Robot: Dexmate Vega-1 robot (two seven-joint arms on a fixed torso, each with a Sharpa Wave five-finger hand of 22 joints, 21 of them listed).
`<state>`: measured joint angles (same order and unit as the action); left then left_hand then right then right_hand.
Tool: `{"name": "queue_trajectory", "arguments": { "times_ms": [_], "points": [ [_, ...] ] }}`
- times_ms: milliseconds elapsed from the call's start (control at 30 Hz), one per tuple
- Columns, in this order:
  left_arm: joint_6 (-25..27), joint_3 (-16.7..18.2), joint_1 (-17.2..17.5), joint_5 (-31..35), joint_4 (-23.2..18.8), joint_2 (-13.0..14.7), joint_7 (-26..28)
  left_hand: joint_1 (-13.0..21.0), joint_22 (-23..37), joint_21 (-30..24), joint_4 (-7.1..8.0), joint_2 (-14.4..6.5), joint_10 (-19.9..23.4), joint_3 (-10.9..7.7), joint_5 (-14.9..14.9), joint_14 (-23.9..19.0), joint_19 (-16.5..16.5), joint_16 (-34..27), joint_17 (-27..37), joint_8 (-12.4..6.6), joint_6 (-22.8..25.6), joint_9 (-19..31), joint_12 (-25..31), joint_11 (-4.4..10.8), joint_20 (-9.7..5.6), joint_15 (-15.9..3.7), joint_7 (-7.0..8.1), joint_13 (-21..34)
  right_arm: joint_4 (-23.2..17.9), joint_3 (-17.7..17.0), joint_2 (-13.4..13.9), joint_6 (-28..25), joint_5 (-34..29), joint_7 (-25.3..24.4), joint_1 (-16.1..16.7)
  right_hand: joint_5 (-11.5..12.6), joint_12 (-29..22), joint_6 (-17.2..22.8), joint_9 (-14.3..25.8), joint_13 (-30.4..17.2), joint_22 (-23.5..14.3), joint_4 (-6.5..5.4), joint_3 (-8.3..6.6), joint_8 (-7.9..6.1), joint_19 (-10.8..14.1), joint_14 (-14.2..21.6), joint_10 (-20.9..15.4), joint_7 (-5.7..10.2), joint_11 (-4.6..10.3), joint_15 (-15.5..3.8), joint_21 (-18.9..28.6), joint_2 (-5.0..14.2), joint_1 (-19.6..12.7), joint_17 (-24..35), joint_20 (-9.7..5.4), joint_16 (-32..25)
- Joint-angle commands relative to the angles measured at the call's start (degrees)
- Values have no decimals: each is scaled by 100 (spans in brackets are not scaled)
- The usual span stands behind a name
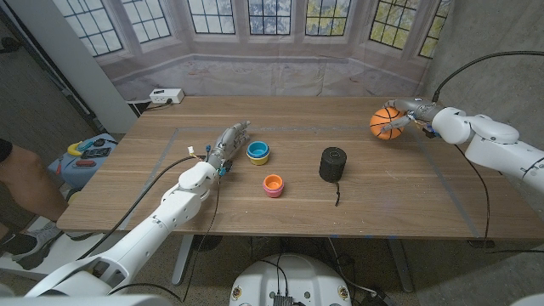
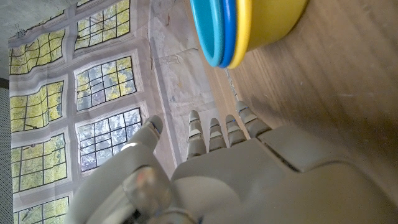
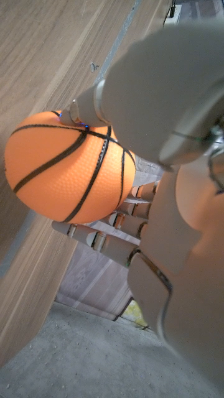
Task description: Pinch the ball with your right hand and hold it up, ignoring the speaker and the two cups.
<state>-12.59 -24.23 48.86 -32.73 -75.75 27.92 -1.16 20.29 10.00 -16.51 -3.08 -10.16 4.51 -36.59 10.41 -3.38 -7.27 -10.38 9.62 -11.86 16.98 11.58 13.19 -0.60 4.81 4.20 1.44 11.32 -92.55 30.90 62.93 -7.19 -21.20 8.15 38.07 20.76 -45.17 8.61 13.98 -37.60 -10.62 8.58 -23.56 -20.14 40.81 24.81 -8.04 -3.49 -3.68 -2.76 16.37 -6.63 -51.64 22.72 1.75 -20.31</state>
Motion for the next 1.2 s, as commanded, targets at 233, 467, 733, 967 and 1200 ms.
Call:
{"name": "queue_trajectory", "arguments": {
  "times_ms": [233,467,733,967,1200],
  "points": [
    [-157,106,71,-8,-118,78,1,-15,28,19,-7,39,21,-18,20,-2,-34,10,15,32,-2,30,-21,-19,-1,-12,35,20,-309,-273,34,-250,511,-52,177,-4,-83,57,29,-43,-20,-16,2,6,33,46,-44,-43,-34,45,-11,74,-48,44,22,17],
    [-208,144,94,23,-201,120,33,-17,28,30,-11,40,17,-12,19,-1,-32,9,15,36,-6,30,-25,-16,-3,-8,41,20,-313,-377,2,-282,757,-128,231,-14,-109,105,31,-60,-21,-8,6,-3,47,63,-57,-64,-52,45,-11,77,-67,62,15,25],
    [-243,177,123,44,-267,139,87,-19,29,43,-15,37,20,-8,18,5,-33,9,15,42,-17,30,-26,-13,-2,-12,50,21,-339,-497,-4,-249,1059,-223,330,-25,-133,114,32,-75,-21,-14,13,2,54,92,-74,-70,-69,52,-13,83,-63,78,17,26],
    [-235,177,155,31,-303,139,88,-18,29,56,-22,38,19,-5,18,5,-33,9,13,40,-7,30,-30,-14,-2,-5,49,21,-387,-790,14,-49,1664,-315,571,-40,-152,122,35,-94,-22,-28,29,11,61,107,-65,-81,-95,79,-16,83,-41,96,25,37],
    [-238,162,158,40,-319,136,71,-21,30,63,-24,38,22,-3,18,2,-36,8,14,39,-1,30,-30,-15,2,-3,45,21,-458,-1072,11,157,2254,-377,812,-58,-166,137,37,-110,-23,-32,43,17,56,96,-48,-110,-132,114,-22,104,-45,126,42,42]
  ]
}}
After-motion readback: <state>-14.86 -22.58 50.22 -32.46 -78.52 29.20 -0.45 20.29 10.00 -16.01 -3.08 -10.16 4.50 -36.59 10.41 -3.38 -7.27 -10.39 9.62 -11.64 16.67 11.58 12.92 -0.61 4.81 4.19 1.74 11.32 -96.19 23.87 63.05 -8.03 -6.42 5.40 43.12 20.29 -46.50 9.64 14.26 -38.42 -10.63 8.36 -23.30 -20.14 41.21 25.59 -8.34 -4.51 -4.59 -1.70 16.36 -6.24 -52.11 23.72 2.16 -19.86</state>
